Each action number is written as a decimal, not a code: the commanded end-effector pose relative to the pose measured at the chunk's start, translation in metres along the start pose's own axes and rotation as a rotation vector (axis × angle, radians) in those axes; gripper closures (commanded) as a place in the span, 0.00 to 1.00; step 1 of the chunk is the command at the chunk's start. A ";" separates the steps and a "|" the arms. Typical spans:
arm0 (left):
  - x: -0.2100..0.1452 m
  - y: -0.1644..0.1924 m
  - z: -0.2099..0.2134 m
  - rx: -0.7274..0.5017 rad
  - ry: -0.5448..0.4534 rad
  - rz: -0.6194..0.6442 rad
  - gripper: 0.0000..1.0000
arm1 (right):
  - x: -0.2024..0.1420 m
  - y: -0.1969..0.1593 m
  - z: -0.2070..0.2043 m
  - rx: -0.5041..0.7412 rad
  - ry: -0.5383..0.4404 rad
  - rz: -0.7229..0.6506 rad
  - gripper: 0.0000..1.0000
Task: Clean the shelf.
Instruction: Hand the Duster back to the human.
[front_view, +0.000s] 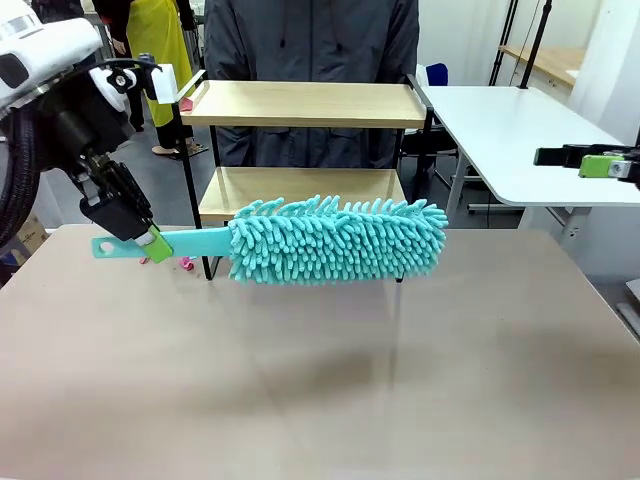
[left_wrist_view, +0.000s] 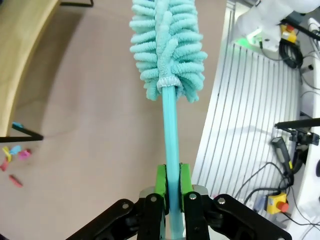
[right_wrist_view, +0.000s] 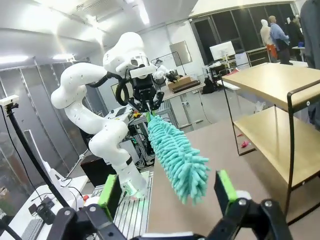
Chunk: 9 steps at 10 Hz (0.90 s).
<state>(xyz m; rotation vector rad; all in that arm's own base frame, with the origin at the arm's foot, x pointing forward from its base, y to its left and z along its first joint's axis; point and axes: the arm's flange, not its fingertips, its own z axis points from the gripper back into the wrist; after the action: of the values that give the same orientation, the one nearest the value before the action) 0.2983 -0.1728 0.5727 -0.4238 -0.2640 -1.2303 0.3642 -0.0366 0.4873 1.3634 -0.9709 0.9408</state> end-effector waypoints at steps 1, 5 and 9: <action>0.005 0.004 -0.012 -0.017 -0.027 -0.041 0.87 | -0.022 -0.005 -0.013 -0.020 0.025 0.012 0.00; -0.006 0.015 -0.040 -0.059 -0.103 -0.119 0.87 | -0.079 -0.022 -0.022 -0.114 -0.015 0.128 0.00; -0.005 0.015 -0.047 -0.052 -0.051 -0.111 0.87 | -0.117 -0.035 -0.042 -0.106 -0.028 0.143 0.00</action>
<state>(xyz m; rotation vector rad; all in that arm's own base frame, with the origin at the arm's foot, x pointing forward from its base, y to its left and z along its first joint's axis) 0.3097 -0.1869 0.5231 -0.4956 -0.3090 -1.3345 0.3677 -0.0105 0.3728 1.2524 -1.0995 0.9523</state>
